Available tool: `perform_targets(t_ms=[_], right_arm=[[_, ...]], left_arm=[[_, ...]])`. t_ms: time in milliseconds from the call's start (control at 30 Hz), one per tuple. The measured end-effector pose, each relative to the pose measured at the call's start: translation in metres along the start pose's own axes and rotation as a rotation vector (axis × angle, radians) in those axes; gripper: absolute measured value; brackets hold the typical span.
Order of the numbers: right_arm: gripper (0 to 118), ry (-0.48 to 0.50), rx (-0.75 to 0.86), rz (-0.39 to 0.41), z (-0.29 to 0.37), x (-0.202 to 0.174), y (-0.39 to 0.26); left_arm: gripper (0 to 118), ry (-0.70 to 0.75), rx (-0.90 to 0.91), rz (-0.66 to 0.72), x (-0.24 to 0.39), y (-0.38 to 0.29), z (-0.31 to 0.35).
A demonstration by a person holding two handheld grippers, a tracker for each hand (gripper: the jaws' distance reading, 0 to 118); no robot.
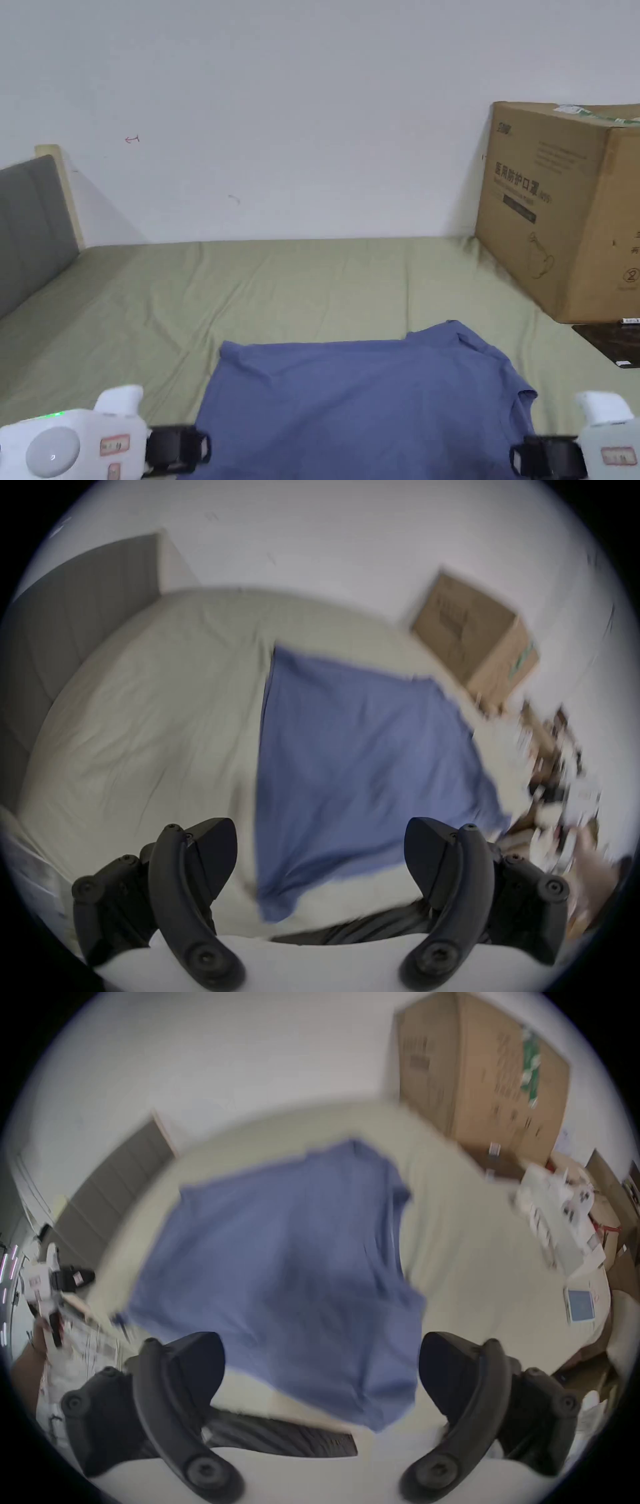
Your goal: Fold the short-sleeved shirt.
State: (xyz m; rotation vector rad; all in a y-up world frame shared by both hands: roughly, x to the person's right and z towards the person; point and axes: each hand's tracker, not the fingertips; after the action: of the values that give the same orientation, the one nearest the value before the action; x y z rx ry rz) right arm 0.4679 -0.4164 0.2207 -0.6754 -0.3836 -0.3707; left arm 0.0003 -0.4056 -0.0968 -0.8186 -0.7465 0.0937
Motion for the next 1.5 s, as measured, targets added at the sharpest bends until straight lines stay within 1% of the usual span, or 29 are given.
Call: perform_targets(t_ms=[33, 67, 133, 167, 200, 233, 300, 367, 433, 500, 567, 633, 667, 733, 767, 800, 933, 967, 1033, 1100, 1133, 1200, 1233, 1267, 1367, 1400, 1433, 1467, 1500], right_arm=[[96, 0.008, 0.089, -0.010, 0.009, -0.009, 0.002], [93, 0.006, 0.182, -0.026, 0.021, -0.023, 0.003], [78, -0.022, 0.350, -0.037, 0.035, -0.041, 0.001], [47, -0.006, 0.403, -0.054, 0.040, -0.049, 0.001], [25, 0.015, 0.438, -0.075, 0.044, -0.055, 0.001], [10, 0.034, 0.468, -0.099, 0.049, -0.061, 0.000], [0, 0.068, 0.507, -0.124, 0.056, -0.068, -0.002], [0, 0.052, 0.500, -0.116, 0.060, -0.073, 0.000], [0, 0.122, 0.484, -0.111, 0.061, -0.068, 0.002], [0, 0.103, 0.453, -0.072, 0.057, -0.066, 0.004], [0, 0.098, 0.424, -0.045, 0.053, -0.064, 0.002], [0, 0.115, 0.382, -0.050, 0.046, -0.059, 0.000], [0, 0.118, 0.359, -0.059, 0.043, -0.058, -0.002], [0, 0.124, 0.325, -0.084, 0.037, -0.055, -0.006], [0, 0.127, 0.312, -0.098, 0.035, -0.053, -0.009], [0, 0.130, 0.301, -0.113, 0.033, -0.050, -0.011], [0, 0.124, 0.258, -0.147, 0.027, -0.042, -0.017], [0, 0.120, 0.252, -0.151, 0.028, -0.040, -0.019], [0, 0.107, 0.242, -0.155, 0.031, -0.036, -0.020], [0, 0.094, 0.238, -0.162, 0.032, -0.028, -0.021], [0, 0.084, 0.236, -0.170, 0.032, -0.021, -0.023], [0, 0.060, 0.216, -0.179, 0.030, -0.009, -0.024], [0, 0.028, 0.184, -0.178, 0.027, -0.002, -0.025], [0, -0.005, 0.143, -0.168, 0.023, 0.005, -0.026], [0, -0.051, 0.011, -0.192, 0.005, 0.028, -0.032], [12, -0.035, -0.042, -0.216, -0.001, 0.035, -0.033], [43, -0.033, -0.100, -0.243, -0.010, 0.042, -0.034], [101, -0.049, -0.170, -0.256, -0.021, 0.047, -0.036], [118, -0.078, -0.252, -0.245, -0.033, 0.049, -0.039]], left_arm=[[84, -0.039, 0.100, 0.066, 0.015, -0.002, 0.012], [84, -0.076, 0.198, 0.114, 0.024, -0.004, 0.021], [70, -0.058, 0.331, 0.124, 0.046, -0.008, 0.036], [45, -0.017, 0.391, 0.088, 0.048, -0.007, 0.034], [22, 0.029, 0.428, 0.047, 0.058, -0.008, 0.038], [2, 0.071, 0.461, 0.000, 0.070, -0.009, 0.043], [0, 0.028, 0.470, -0.050, 0.070, -0.004, 0.042], [0, 0.004, 0.411, -0.109, 0.074, 0.004, 0.044], [0, 0.032, 0.312, -0.154, 0.072, 0.010, 0.044], [0, 0.066, 0.014, -0.157, 0.058, 0.026, 0.023], [0, 0.080, -0.372, -0.050, 0.027, 0.023, -0.011], [1, 0.053, -0.490, 0.026, 0.001, 0.004, -0.034], [18, 0.076, -0.491, 0.018, -0.011, -0.006, -0.041], [98, 0.181, -0.485, -0.014, -0.023, -0.022, -0.054], [107, 0.218, -0.512, -0.019, -0.031, -0.029, -0.063], [103, 0.220, -0.498, -0.022, -0.034, -0.030, -0.064], [104, 0.215, -0.490, -0.085, -0.037, -0.049, -0.083], [100, 0.223, -0.501, -0.102, -0.034, -0.058, -0.089], [76, 0.208, -0.556, -0.134, -0.031, -0.068, -0.099], [75, 0.319, -0.518, -0.264, -0.023, -0.077, -0.098], [74, 0.271, -0.485, -0.290, -0.016, -0.078, -0.092], [46, 0.271, -0.460, -0.356, -0.004, -0.078, -0.082], [12, 0.221, -0.435, -0.377, 0.003, -0.079, -0.075], [3, 0.197, -0.380, -0.376, 0.009, -0.078, -0.068], [3, 0.171, -0.304, -0.327, 0.015, -0.071, -0.053], [3, 0.158, -0.291, -0.302, 0.016, -0.068, -0.051], [3, 0.143, -0.282, -0.267, 0.017, -0.066, -0.048], [3, 0.134, -0.276, -0.232, 0.015, -0.066, -0.050], [3, 0.127, -0.276, -0.205, 0.012, -0.067, -0.051]])
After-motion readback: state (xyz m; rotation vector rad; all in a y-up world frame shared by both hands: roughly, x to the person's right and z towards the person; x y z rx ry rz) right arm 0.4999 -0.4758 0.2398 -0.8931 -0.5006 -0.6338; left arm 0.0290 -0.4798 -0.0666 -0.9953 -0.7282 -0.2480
